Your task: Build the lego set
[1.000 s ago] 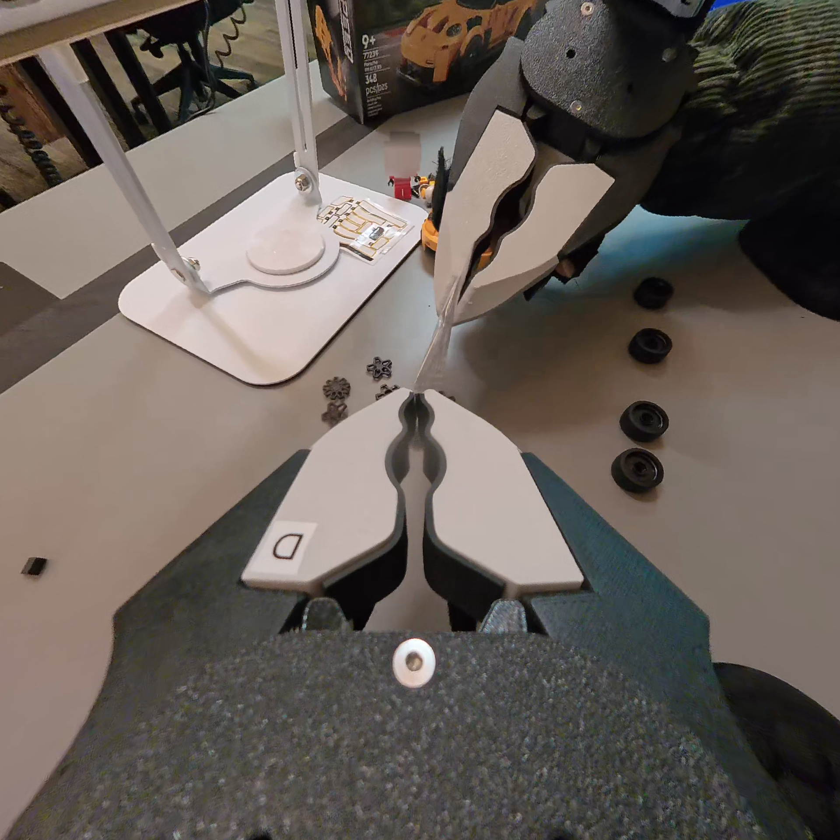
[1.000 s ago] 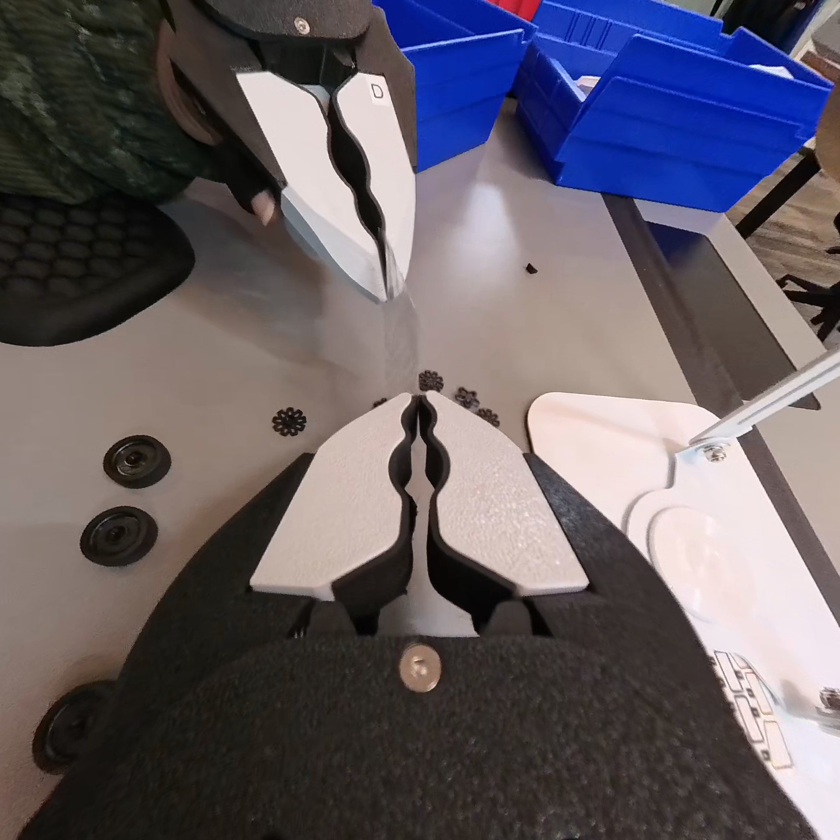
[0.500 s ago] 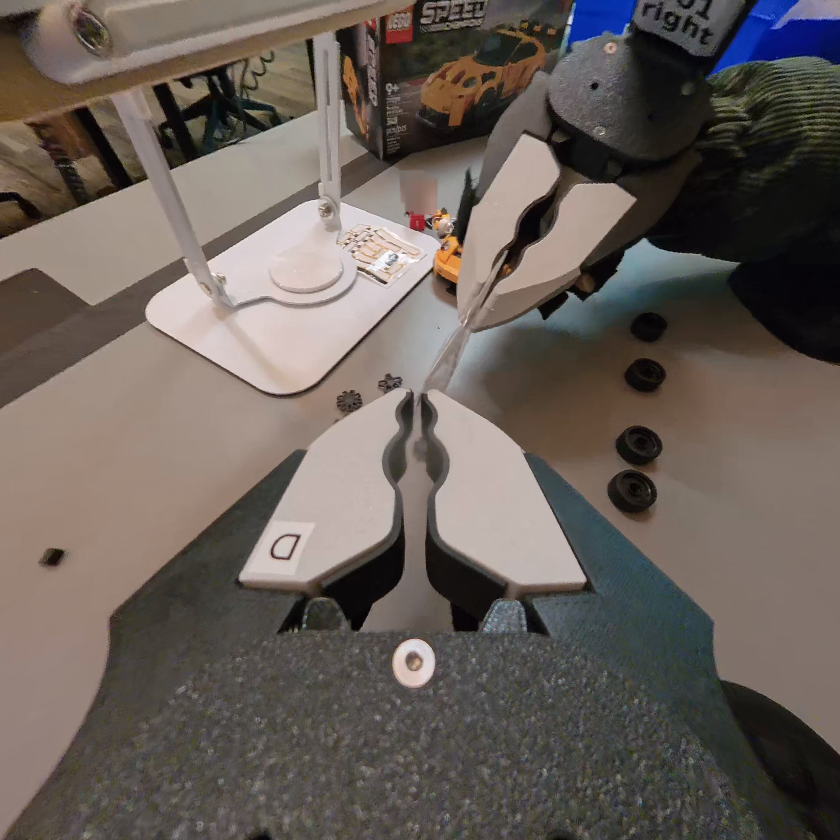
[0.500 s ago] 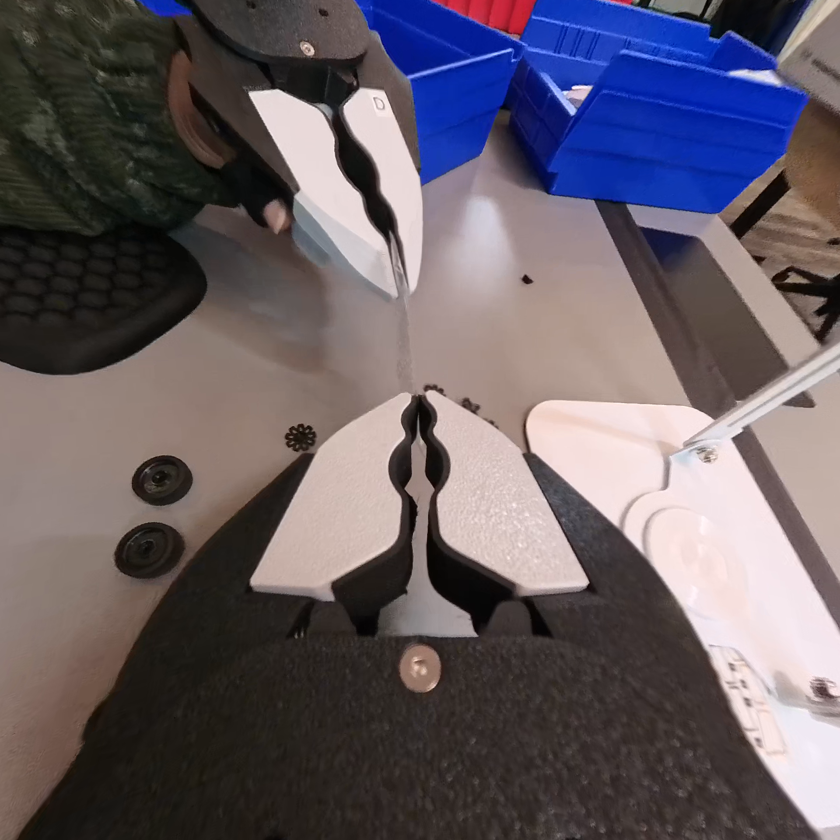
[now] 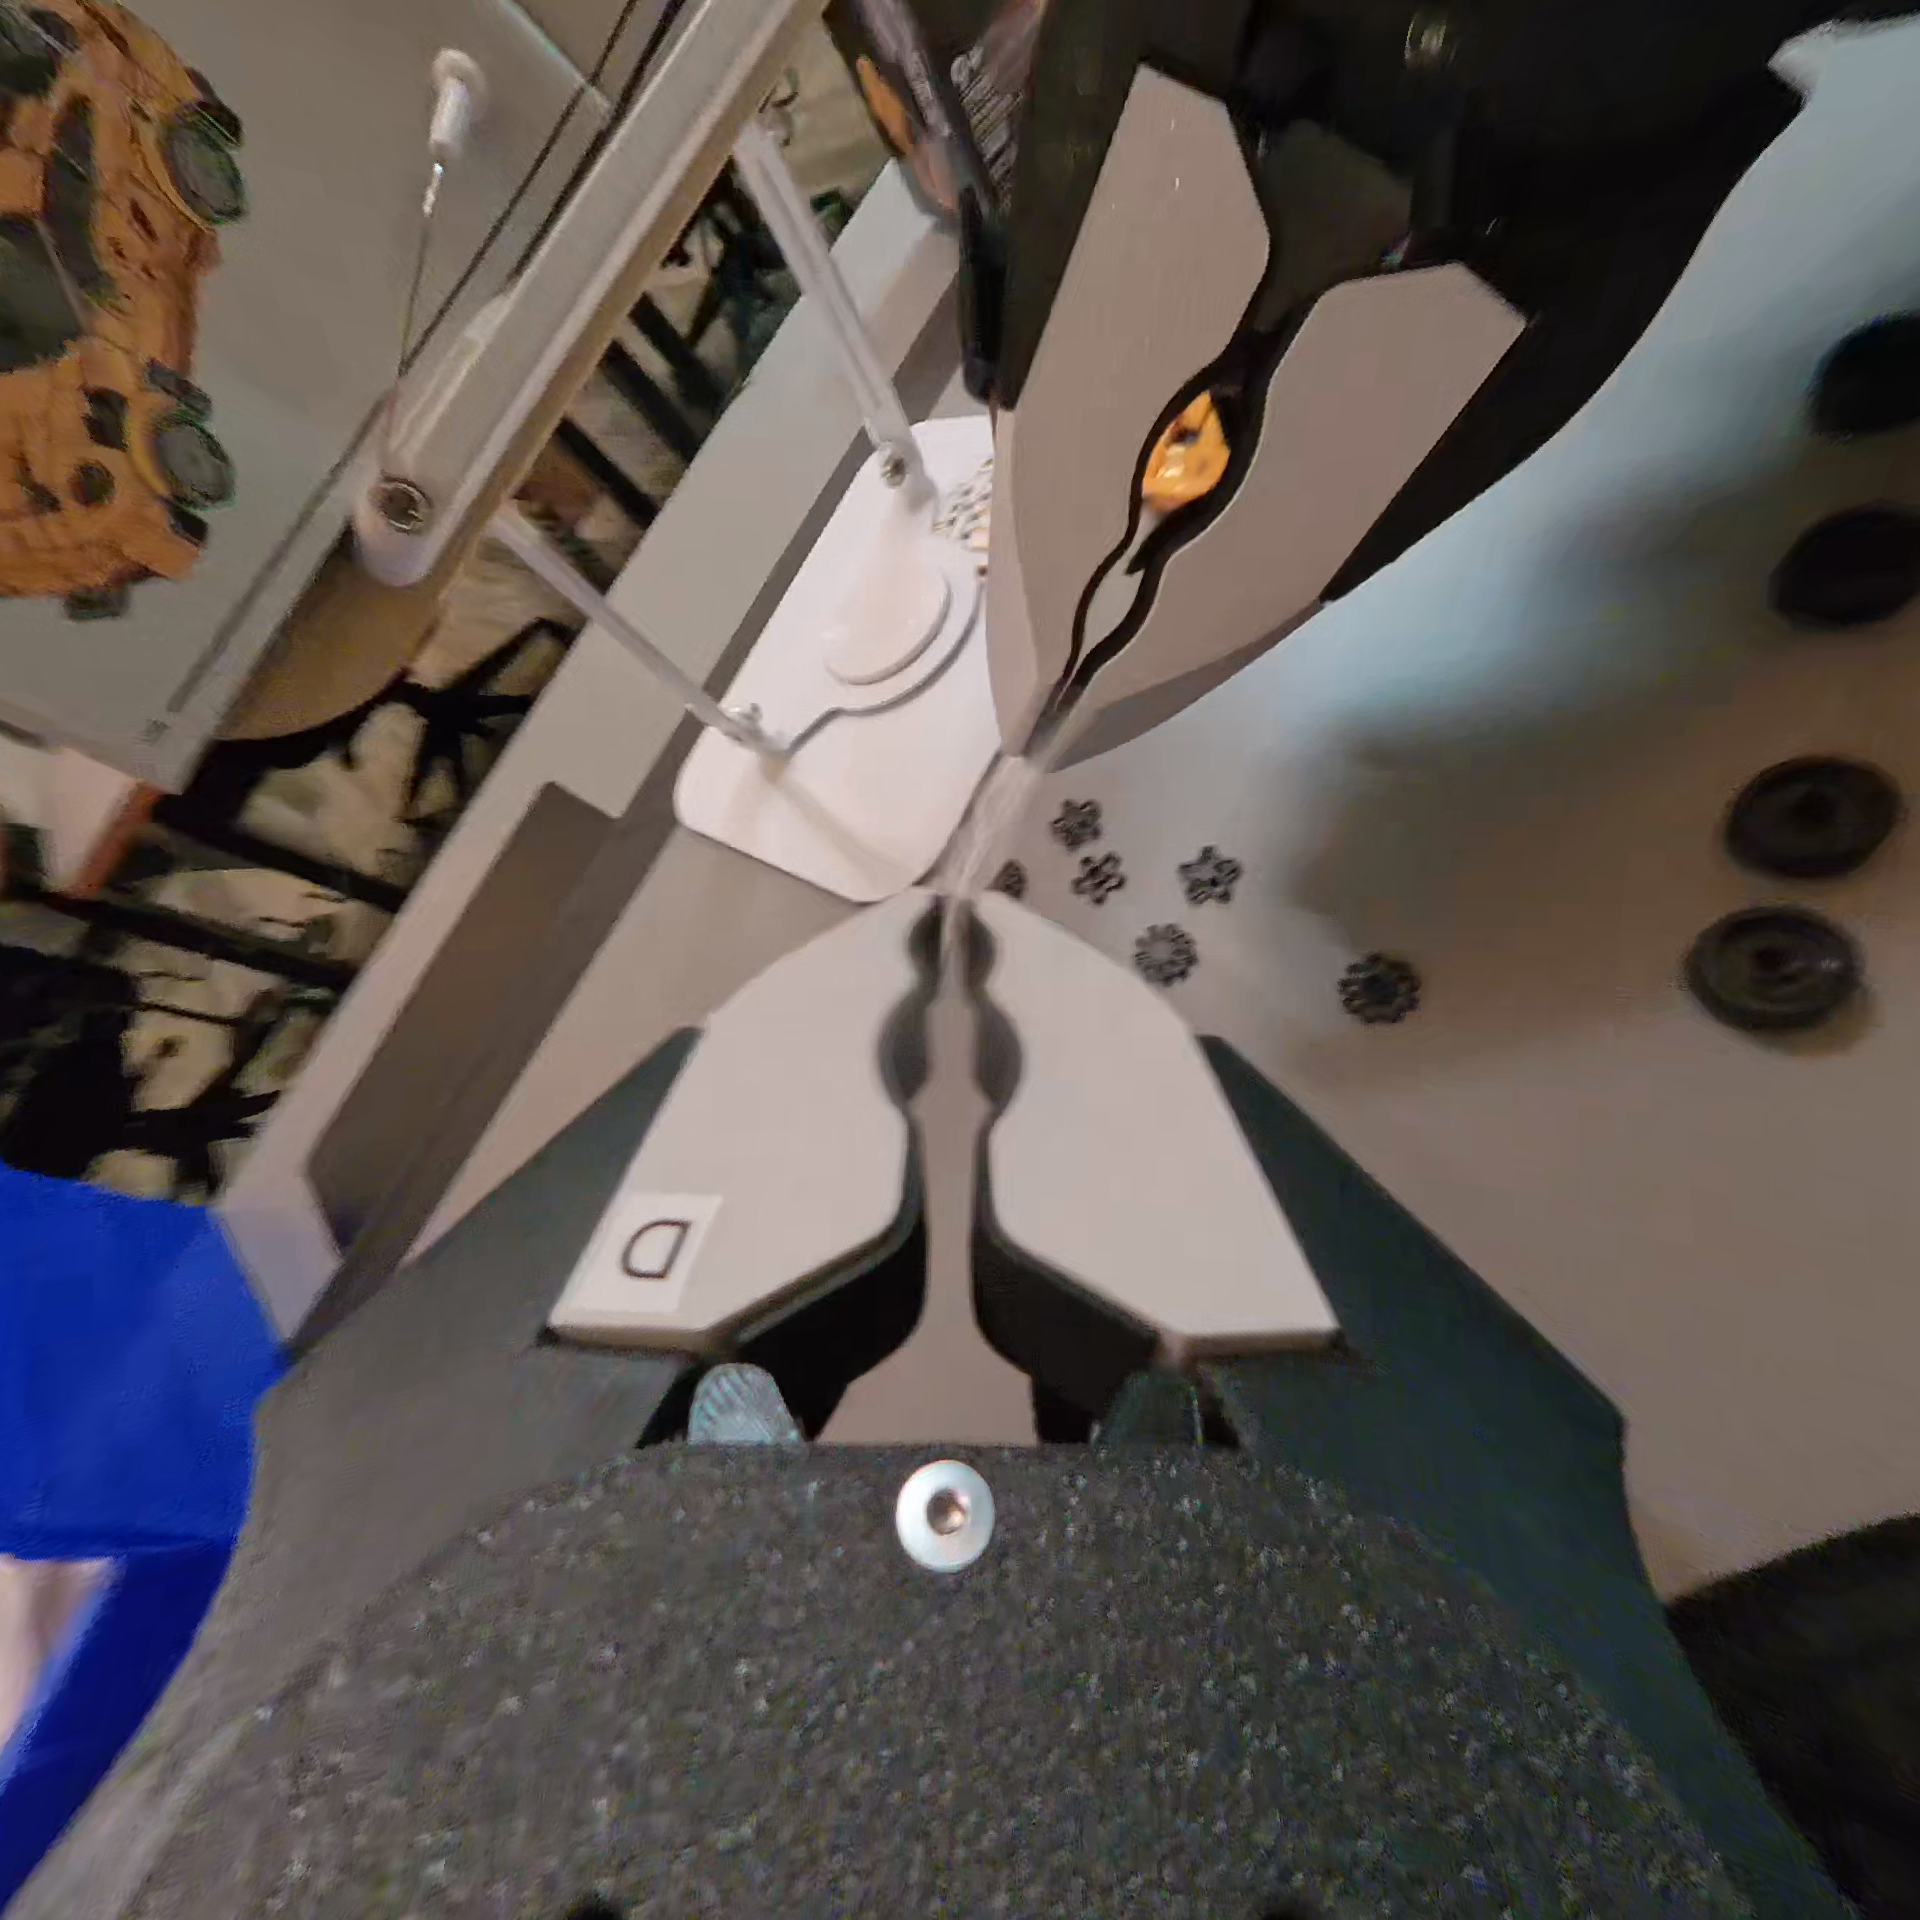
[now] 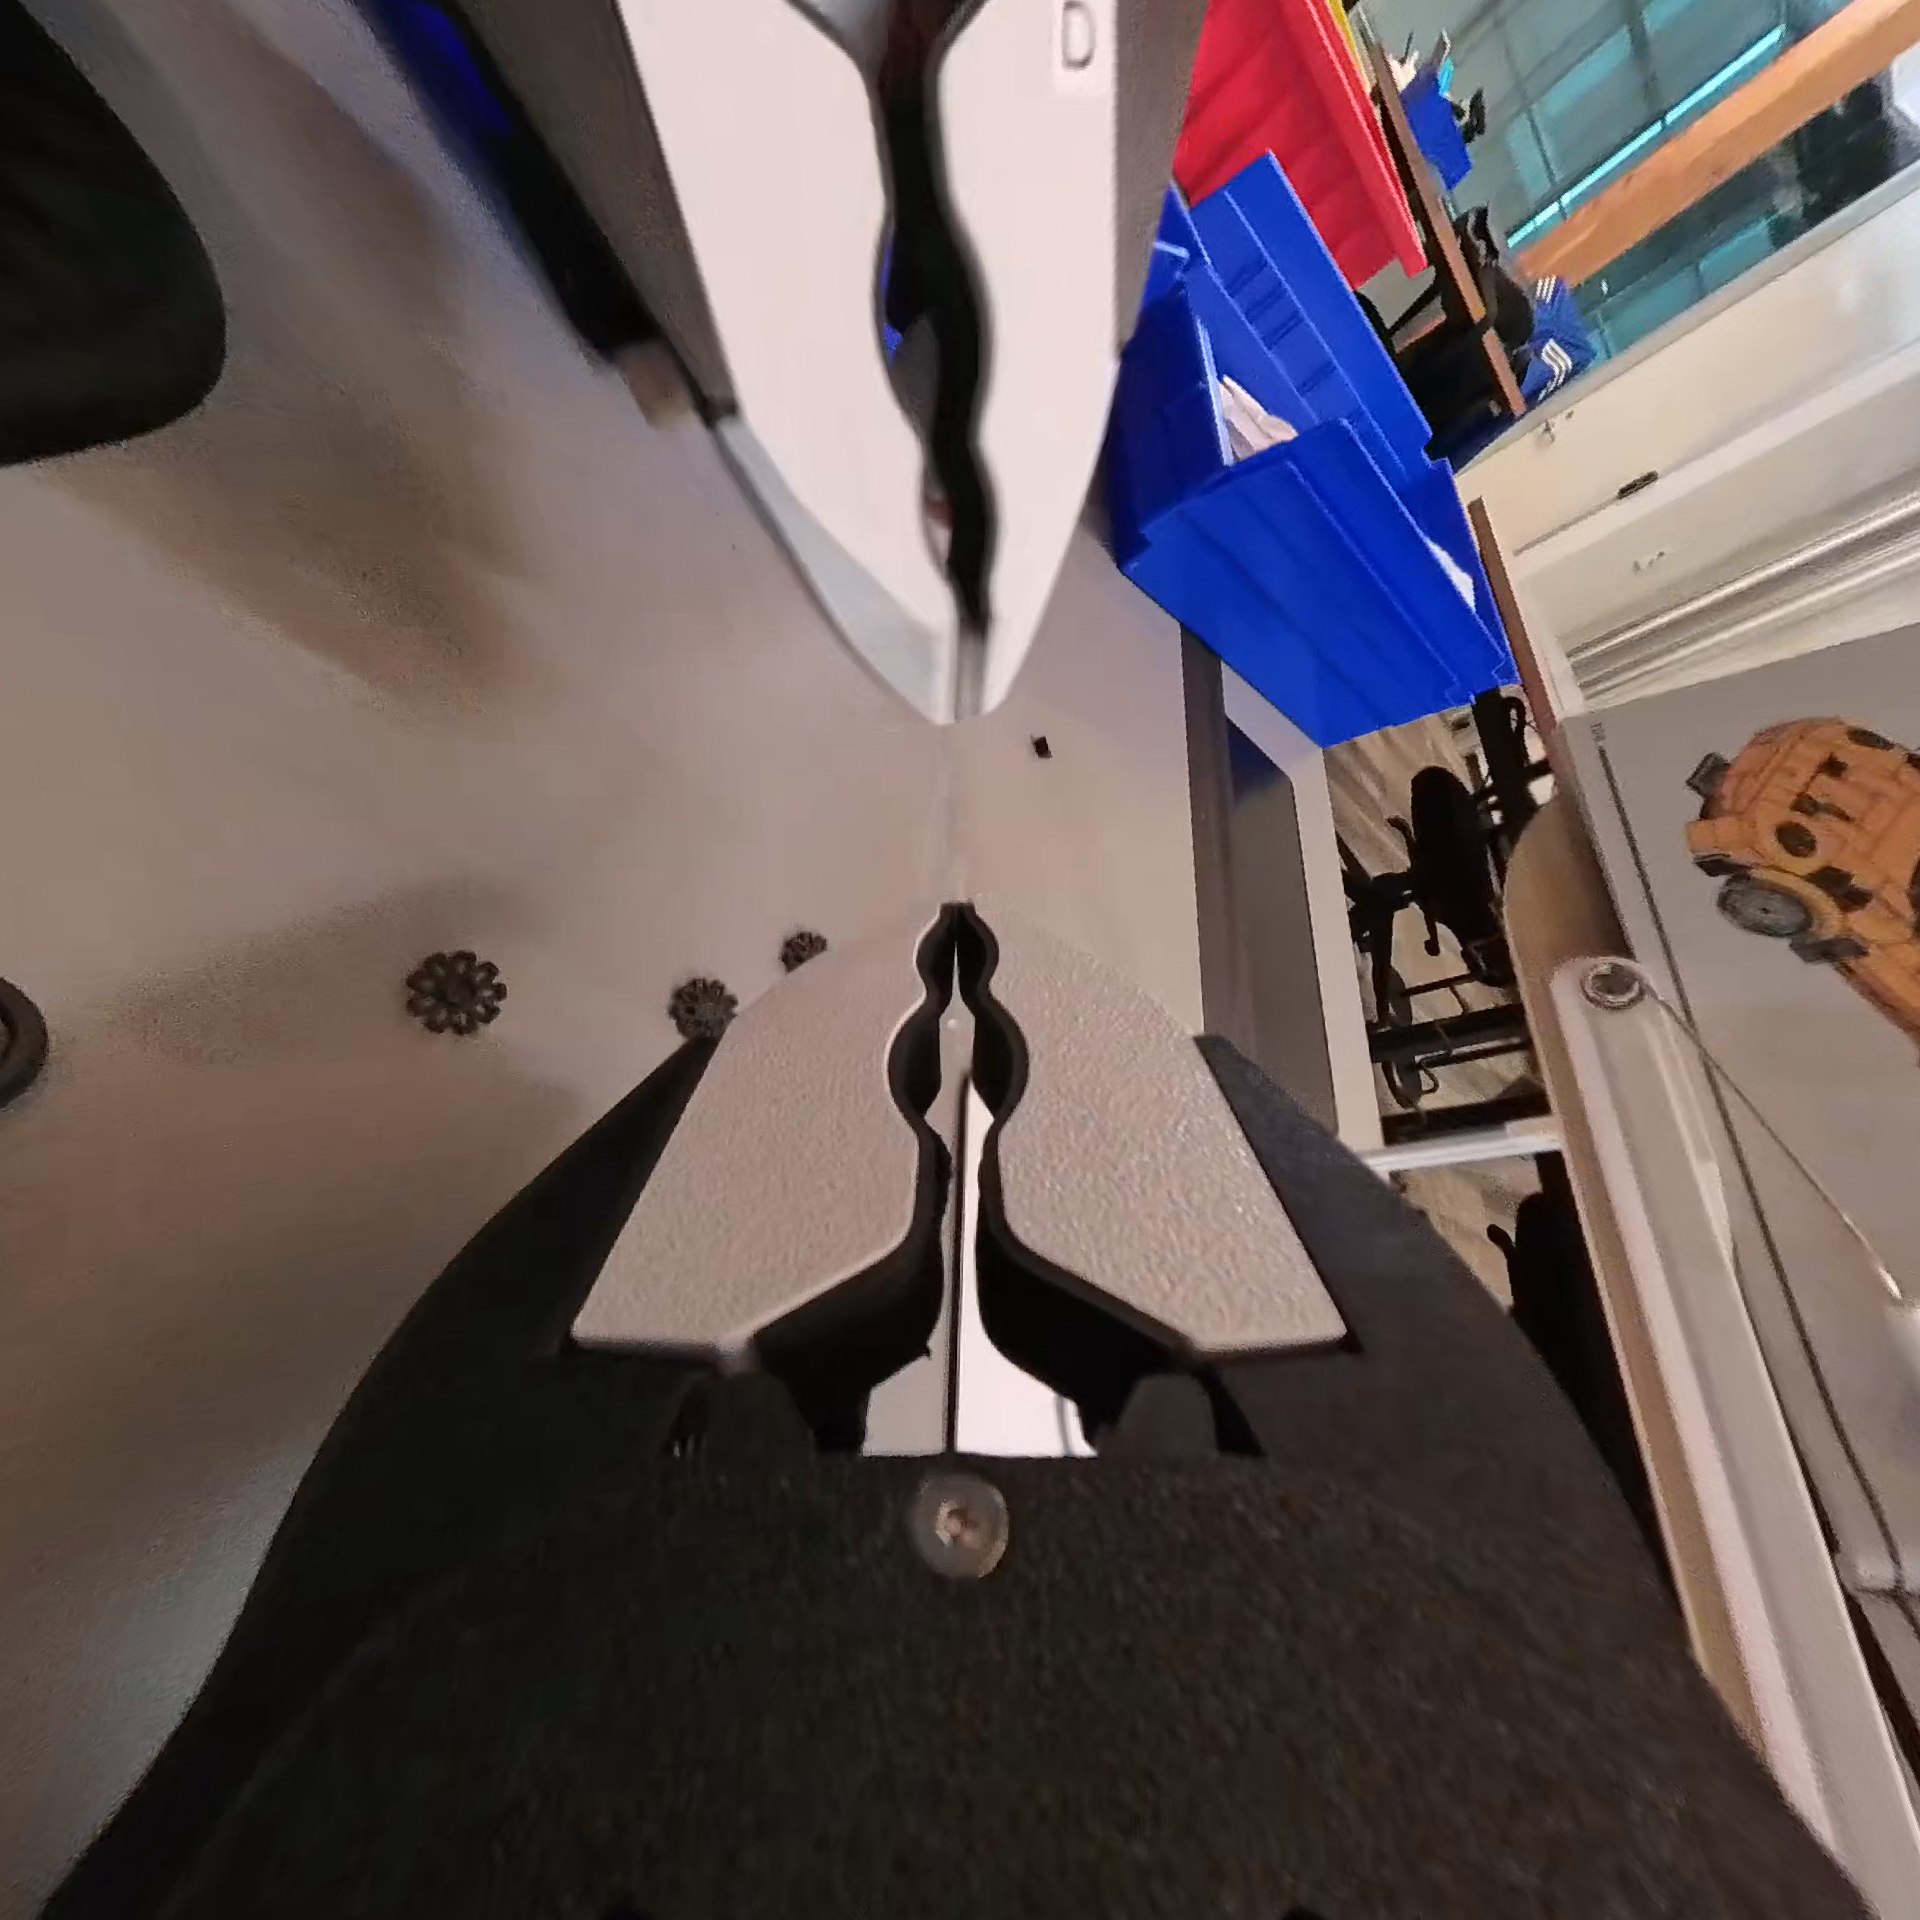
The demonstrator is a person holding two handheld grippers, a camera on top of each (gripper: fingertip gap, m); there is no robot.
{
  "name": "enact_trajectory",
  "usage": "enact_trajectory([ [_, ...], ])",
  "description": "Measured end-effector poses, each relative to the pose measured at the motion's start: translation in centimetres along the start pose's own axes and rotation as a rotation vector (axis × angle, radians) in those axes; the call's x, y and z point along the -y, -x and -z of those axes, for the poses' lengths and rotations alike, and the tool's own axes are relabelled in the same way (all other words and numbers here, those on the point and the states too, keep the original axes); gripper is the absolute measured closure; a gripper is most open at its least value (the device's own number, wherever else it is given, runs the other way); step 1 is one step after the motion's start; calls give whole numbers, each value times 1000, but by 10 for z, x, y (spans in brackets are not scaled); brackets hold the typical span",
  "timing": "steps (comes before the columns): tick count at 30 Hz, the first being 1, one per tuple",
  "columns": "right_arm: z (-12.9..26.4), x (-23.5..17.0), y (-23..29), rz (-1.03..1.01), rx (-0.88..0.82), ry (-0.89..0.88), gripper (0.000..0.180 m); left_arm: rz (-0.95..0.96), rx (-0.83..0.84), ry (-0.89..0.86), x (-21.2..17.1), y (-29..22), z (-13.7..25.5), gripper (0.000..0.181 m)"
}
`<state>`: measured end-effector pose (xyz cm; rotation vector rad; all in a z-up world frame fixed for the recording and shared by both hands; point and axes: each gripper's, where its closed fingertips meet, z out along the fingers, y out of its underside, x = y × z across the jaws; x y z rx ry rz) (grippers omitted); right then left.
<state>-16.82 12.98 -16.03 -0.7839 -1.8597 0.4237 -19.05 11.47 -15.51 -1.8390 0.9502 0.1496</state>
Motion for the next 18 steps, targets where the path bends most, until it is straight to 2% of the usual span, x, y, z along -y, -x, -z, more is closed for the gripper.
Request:
enact_trajectory([
  [3, 2, -5, -13, -73, -54, 19, 179, -46, 90, 32, 0, 9, -1, 181],
  [5, 9, -17, -19, -164, -56, 51, 164, -112, 196, 103, -9, 22, -3, 181],
  [8, 34, -30, -24, -269, -73, 40, 165, -145, 303, 257, -35, 34, -13, 181],
  [11, 65, -43, -22, -361, -91, 38, 165, -153, 325, 428, -68, 38, -25, 181],
  [15, 112, -55, -13, -536, -105, 4, 165, -23, 274, 551, -103, 35, -34, 178],
  [16, 124, -54, -9, -602, -96, -24, 166, 46, 250, 546, -108, 32, -36, 172],
  [18, 144, -52, -4, -737, -81, -90, 166, 217, 201, 539, -114, 28, -37, 148],
])
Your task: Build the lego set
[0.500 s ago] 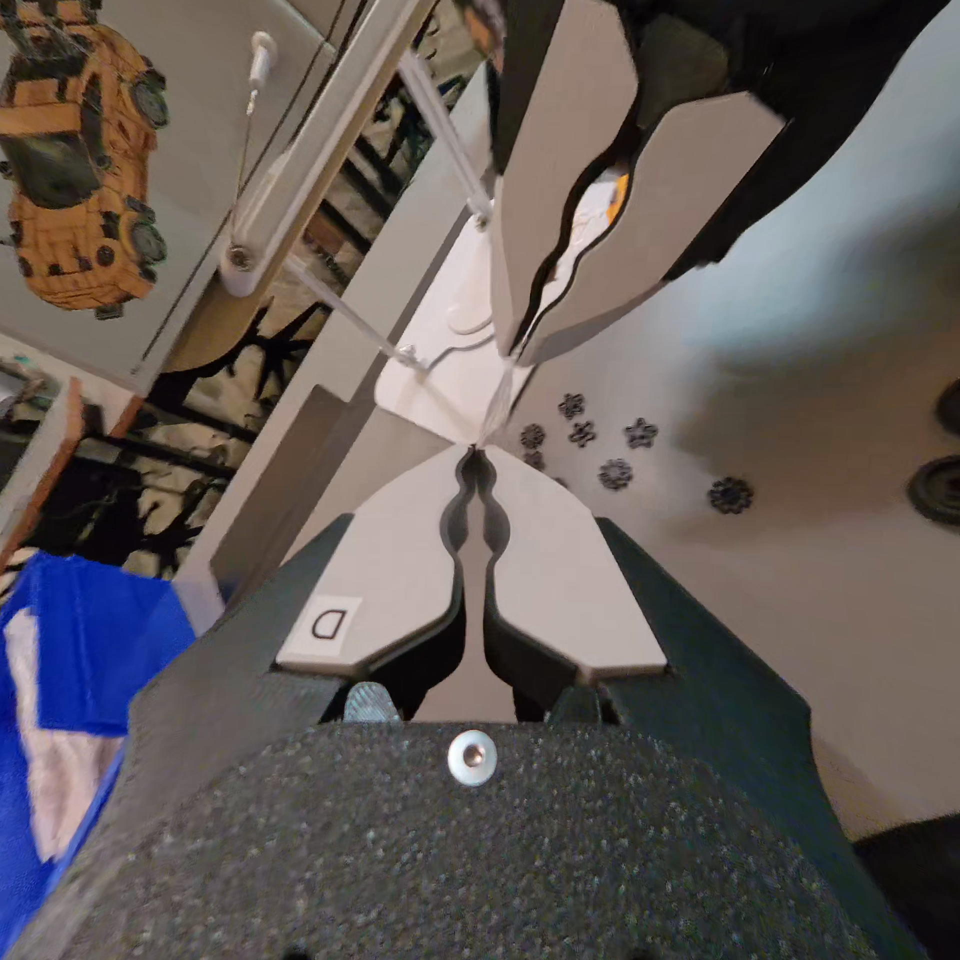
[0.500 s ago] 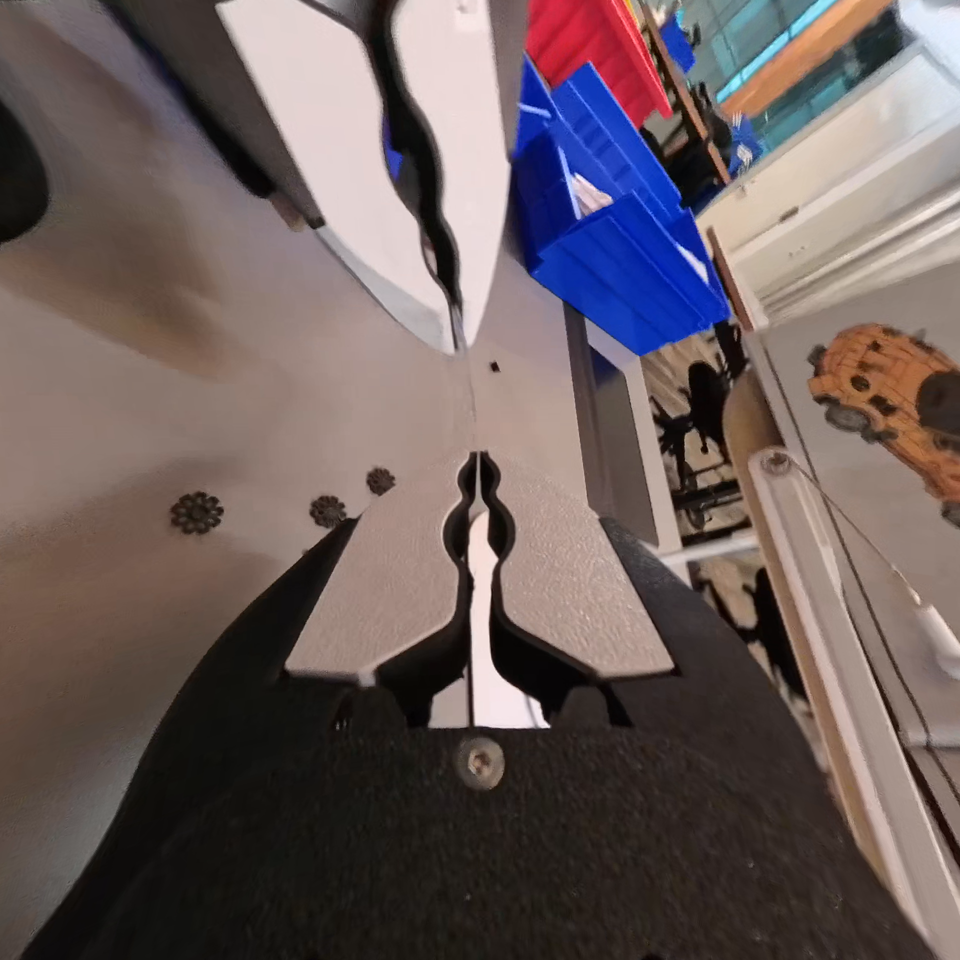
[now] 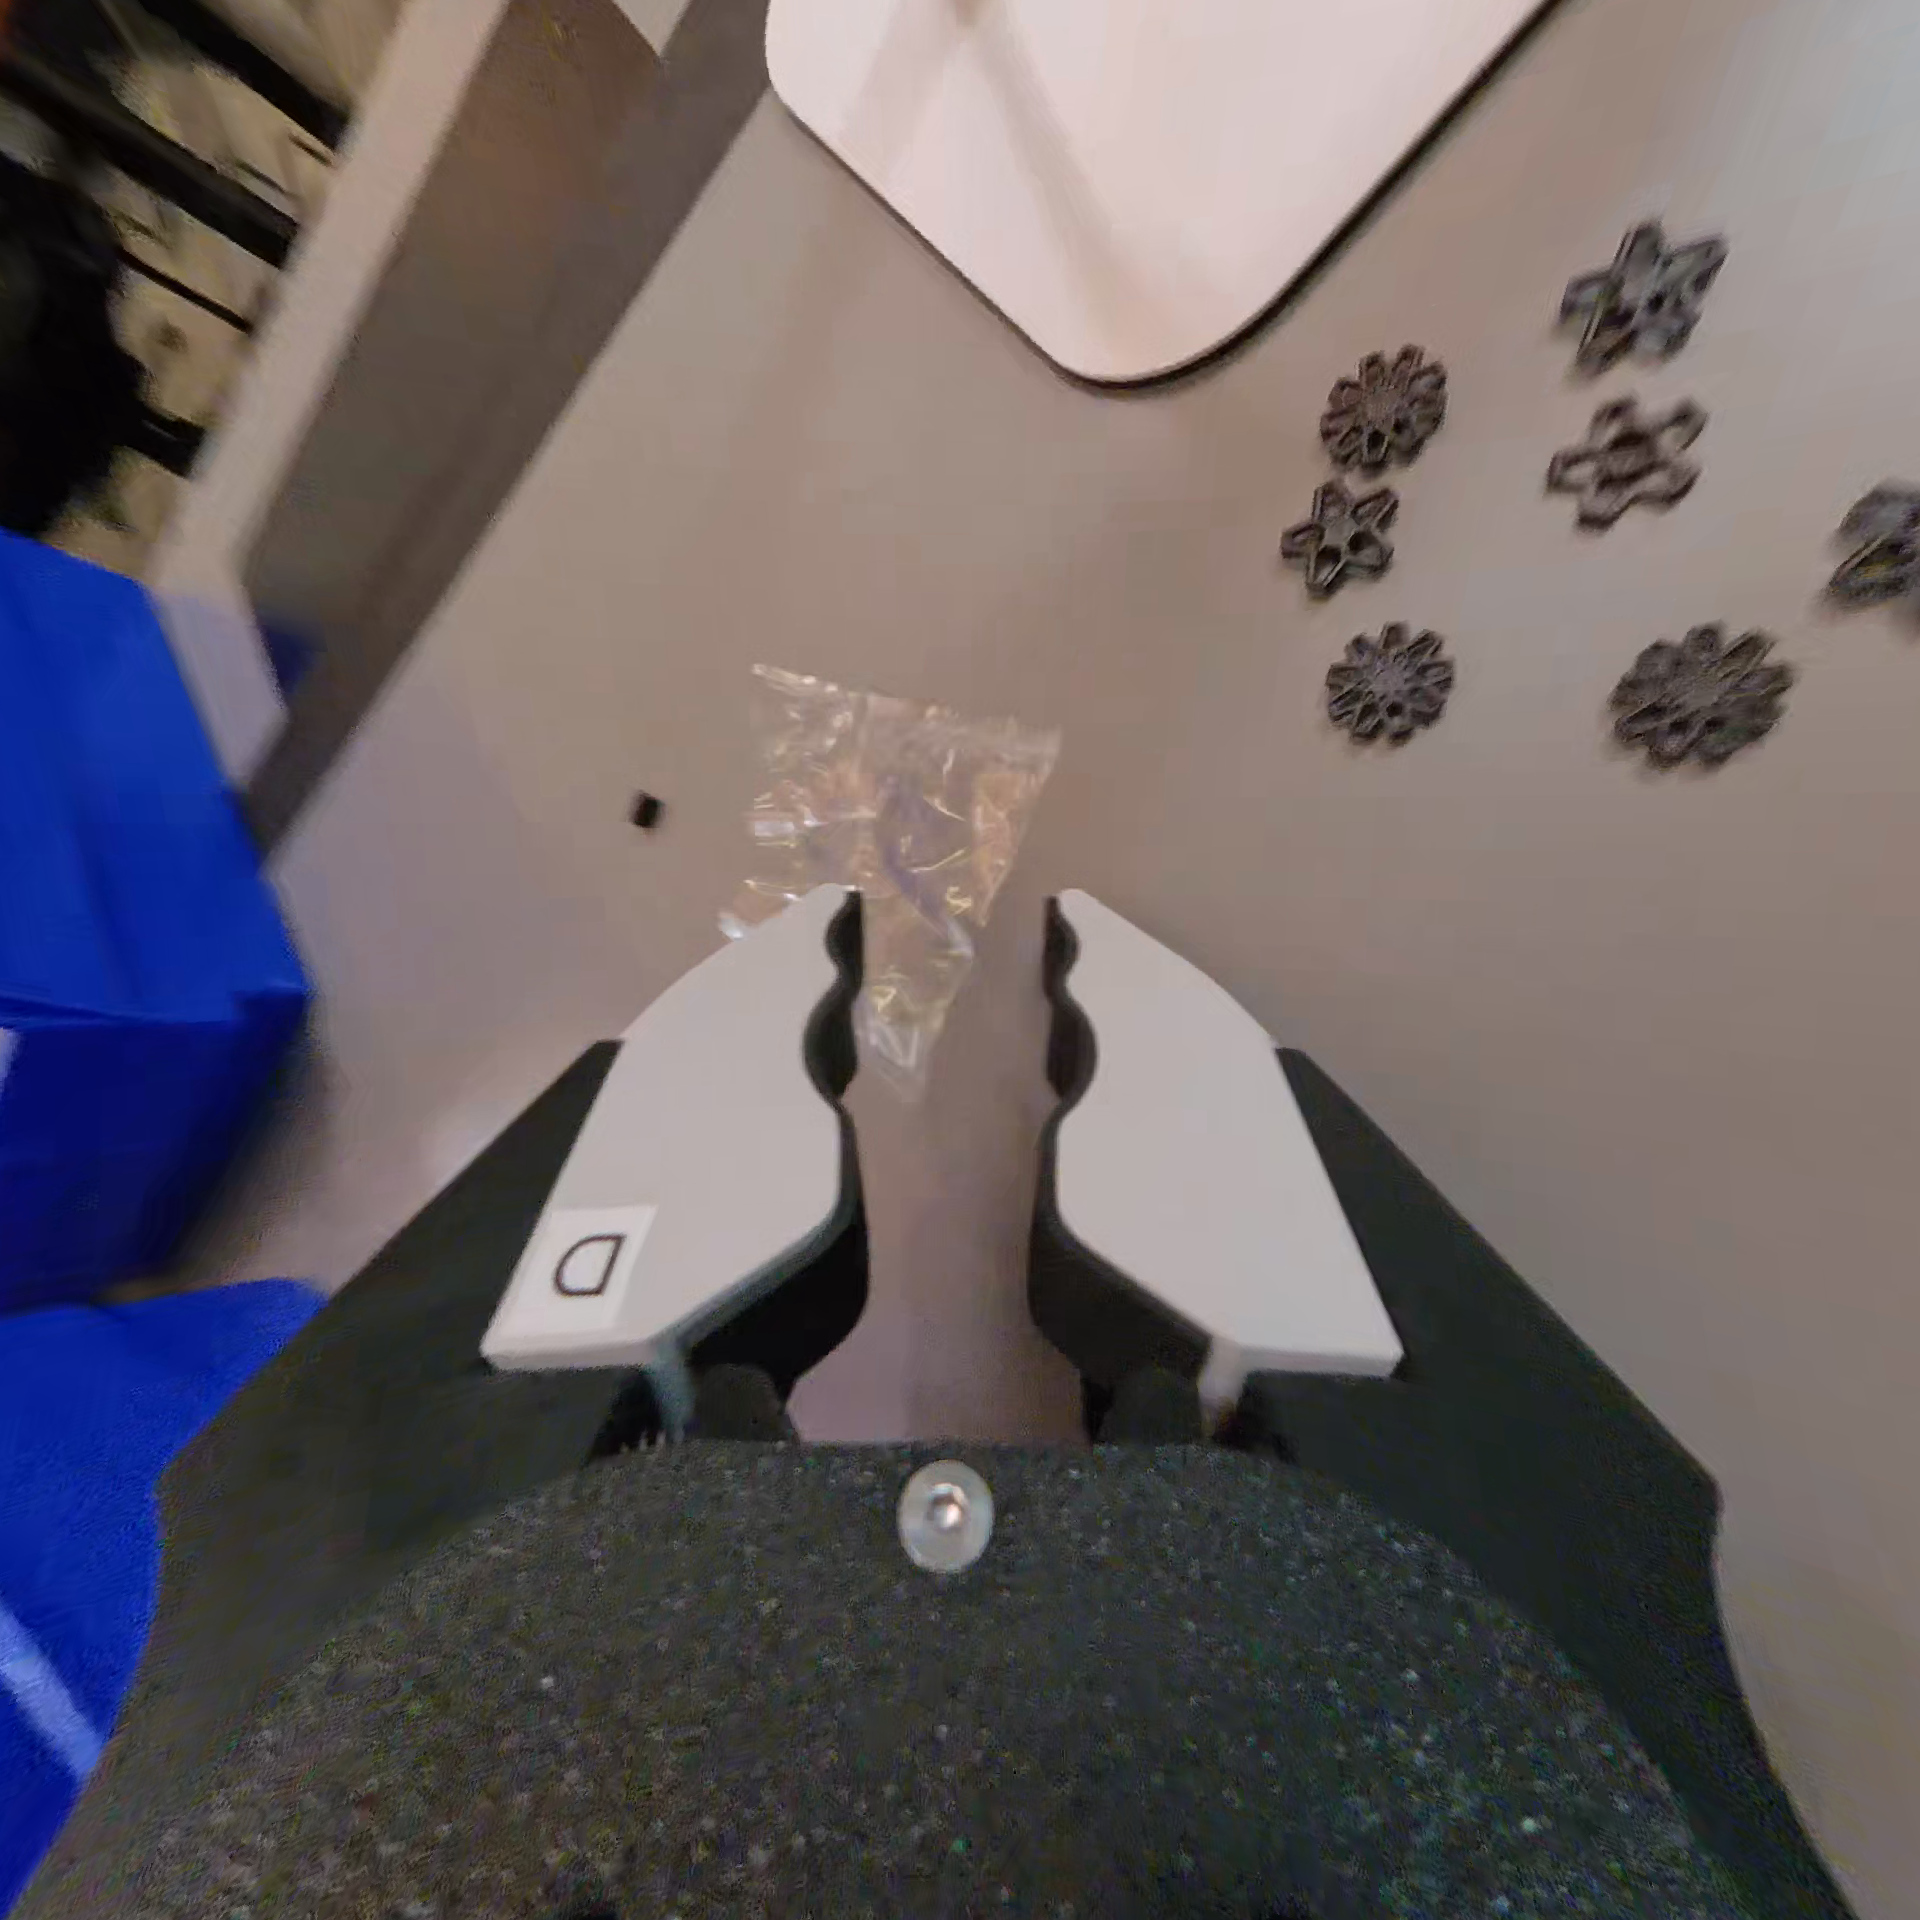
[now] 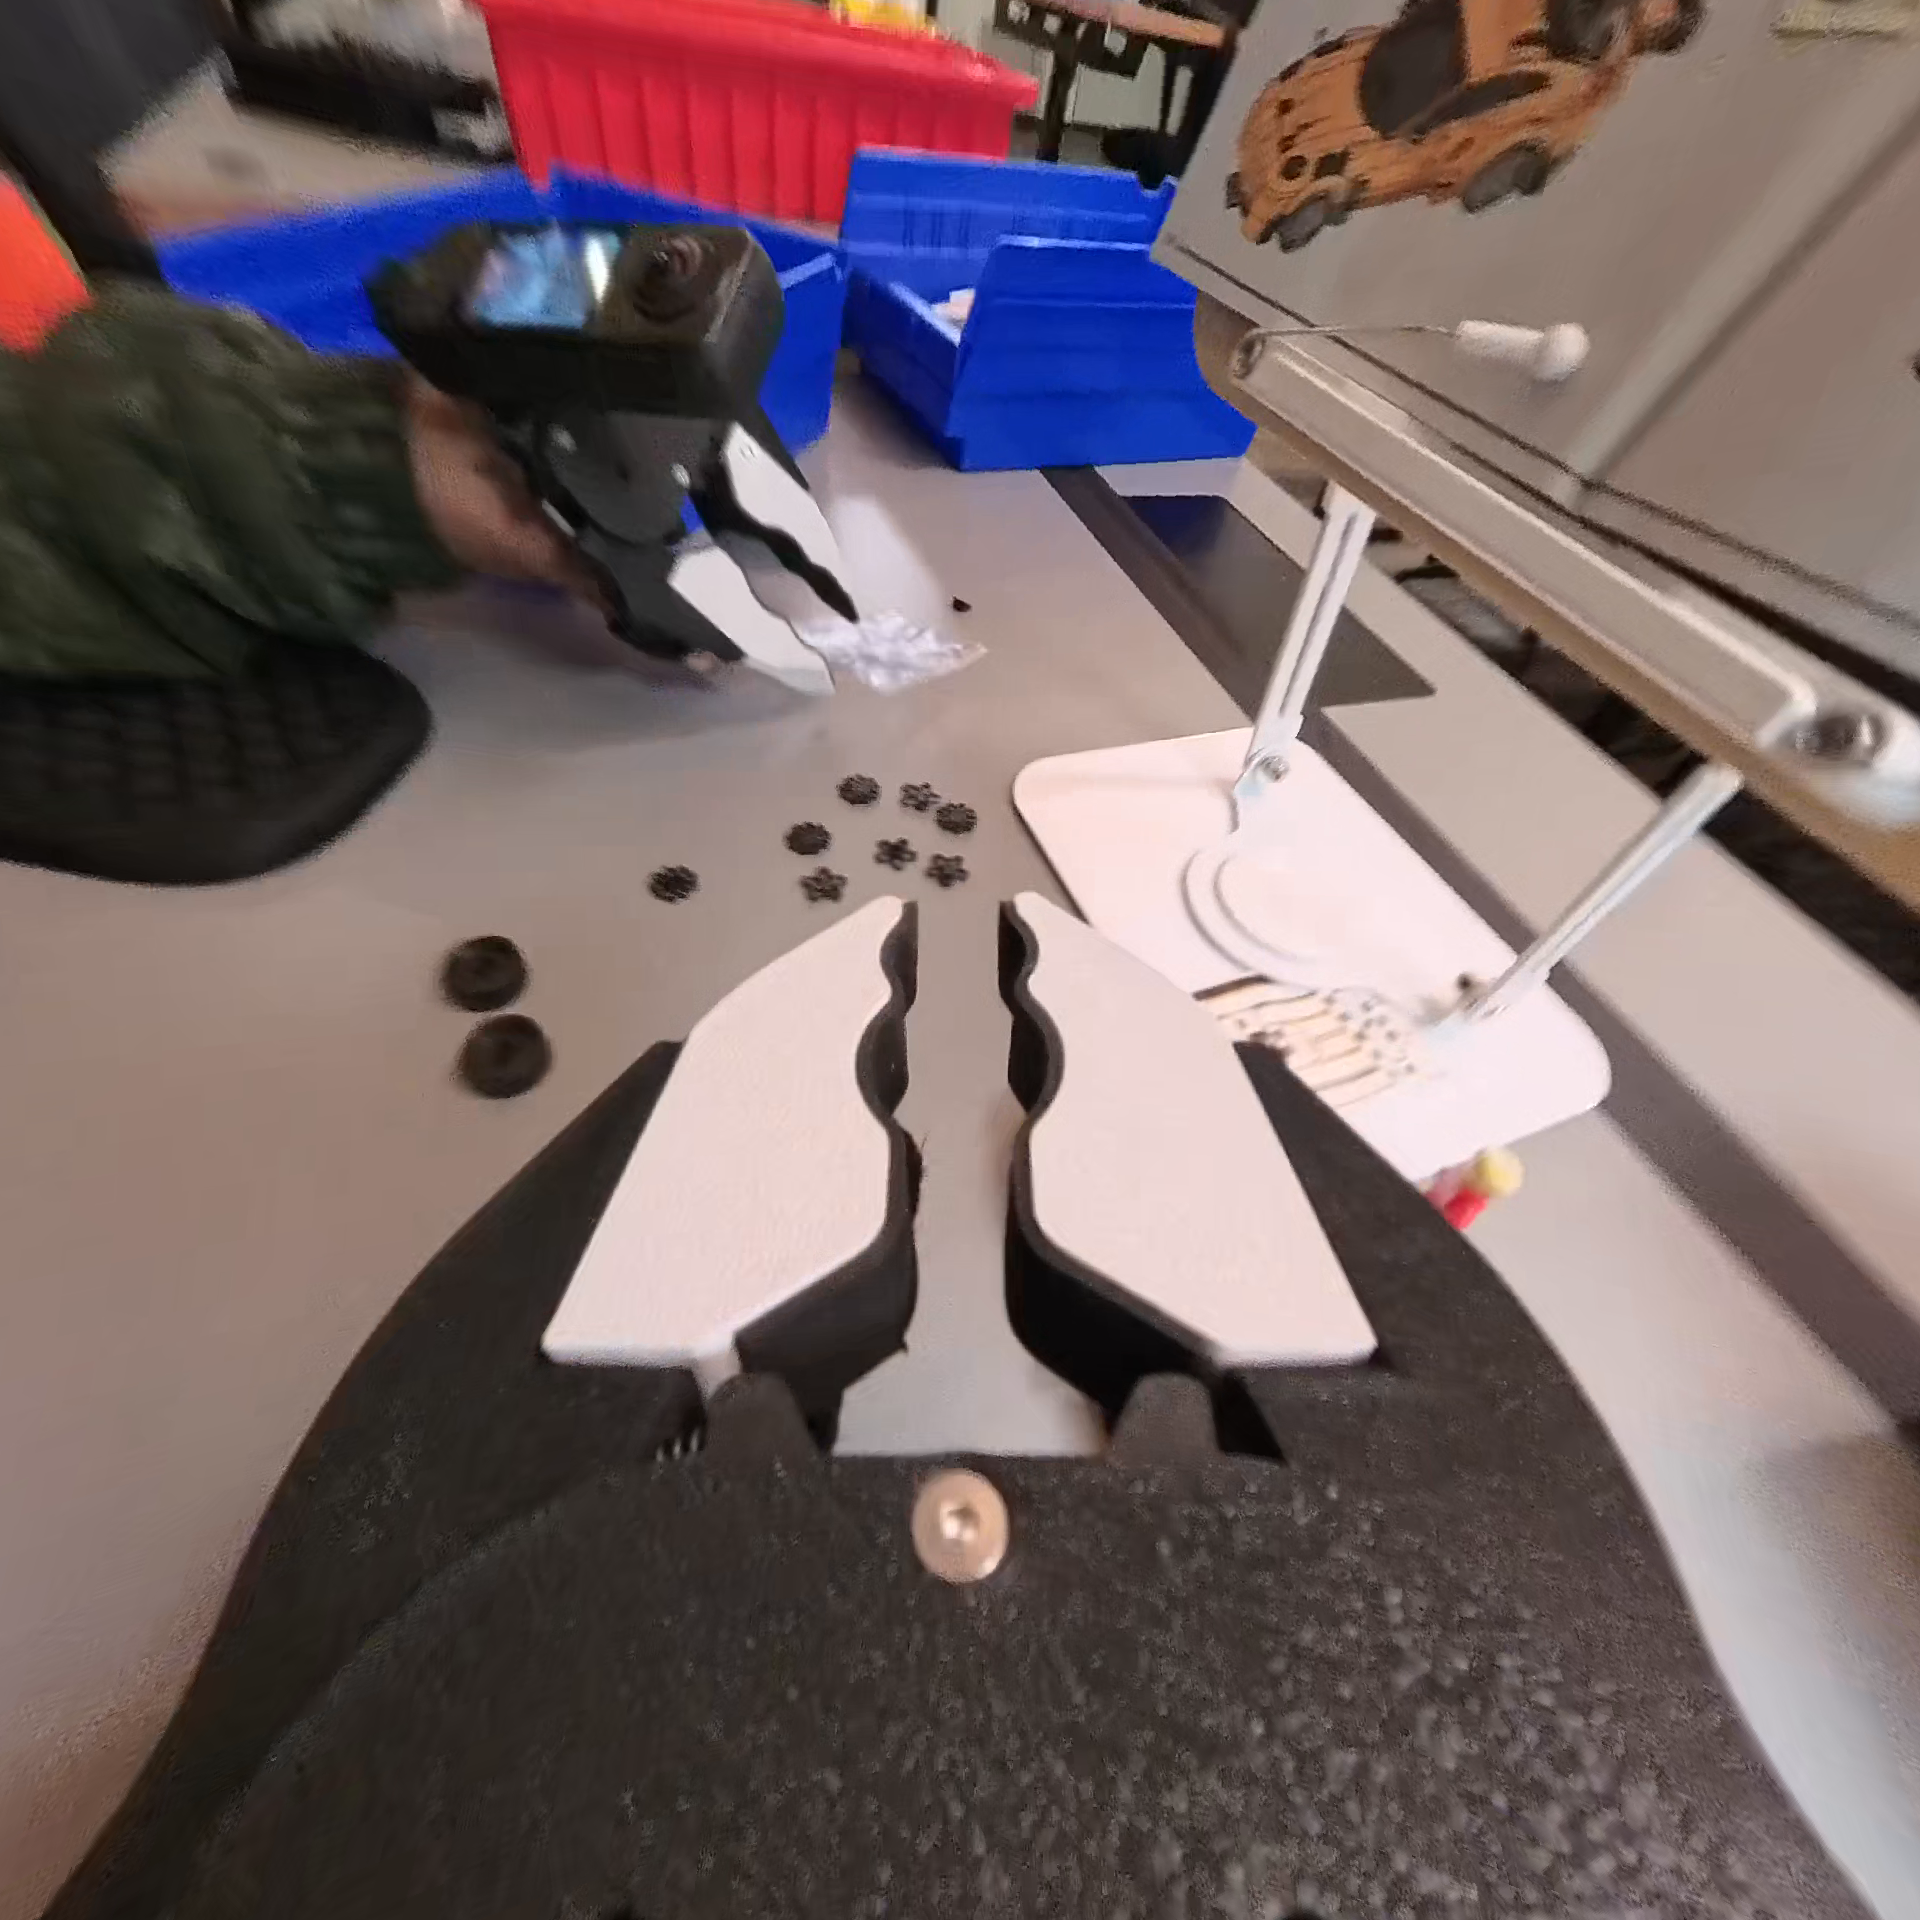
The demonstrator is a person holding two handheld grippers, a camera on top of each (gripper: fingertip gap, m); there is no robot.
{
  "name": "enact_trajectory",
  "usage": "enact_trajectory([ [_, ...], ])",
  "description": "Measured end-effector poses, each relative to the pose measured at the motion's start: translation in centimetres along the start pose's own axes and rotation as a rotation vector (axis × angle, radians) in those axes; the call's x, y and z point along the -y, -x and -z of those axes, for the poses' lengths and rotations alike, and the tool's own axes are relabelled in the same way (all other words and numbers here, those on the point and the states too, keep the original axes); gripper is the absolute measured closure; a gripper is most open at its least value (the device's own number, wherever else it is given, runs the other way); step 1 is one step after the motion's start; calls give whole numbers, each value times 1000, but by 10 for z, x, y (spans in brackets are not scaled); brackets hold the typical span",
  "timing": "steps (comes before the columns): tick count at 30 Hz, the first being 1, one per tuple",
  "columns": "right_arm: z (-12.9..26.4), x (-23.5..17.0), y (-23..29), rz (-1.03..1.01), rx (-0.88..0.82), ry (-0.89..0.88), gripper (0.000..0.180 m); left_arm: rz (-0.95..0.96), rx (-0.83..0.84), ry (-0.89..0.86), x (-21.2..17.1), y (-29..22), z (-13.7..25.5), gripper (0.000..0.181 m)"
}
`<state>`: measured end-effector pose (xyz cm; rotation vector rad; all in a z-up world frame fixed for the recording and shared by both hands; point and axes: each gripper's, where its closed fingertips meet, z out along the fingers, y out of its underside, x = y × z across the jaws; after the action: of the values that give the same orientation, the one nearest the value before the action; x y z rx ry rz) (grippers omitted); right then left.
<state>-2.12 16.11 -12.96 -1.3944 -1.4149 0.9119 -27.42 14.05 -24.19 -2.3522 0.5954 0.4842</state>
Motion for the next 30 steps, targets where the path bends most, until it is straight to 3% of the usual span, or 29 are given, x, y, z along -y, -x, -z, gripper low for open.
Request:
enact_trajectory([
  [3, 22, -2, 4, -124, 2, -56, 165, 219, -160, -84, 8, -8, 6, 131],
  [7, 35, -9, 6, -168, -48, -71, 165, 330, -213, -185, 21, -2, 18, 123],
  [14, 57, 13, 3, -261, -182, -218, 166, 373, -525, -393, 52, -38, 46, 146],
  [18, 94, 30, -16, -311, -390, -428, 166, 309, -546, -473, 58, -43, 54, 157],
  [22, 121, 8, -43, -237, -667, -428, 177, 297, -534, -613, 70, -36, 68, 170],
  [30, 125, -15, -63, -198, -781, -351, 180, 391, -395, -753, 85, -18, 86, 181],
])
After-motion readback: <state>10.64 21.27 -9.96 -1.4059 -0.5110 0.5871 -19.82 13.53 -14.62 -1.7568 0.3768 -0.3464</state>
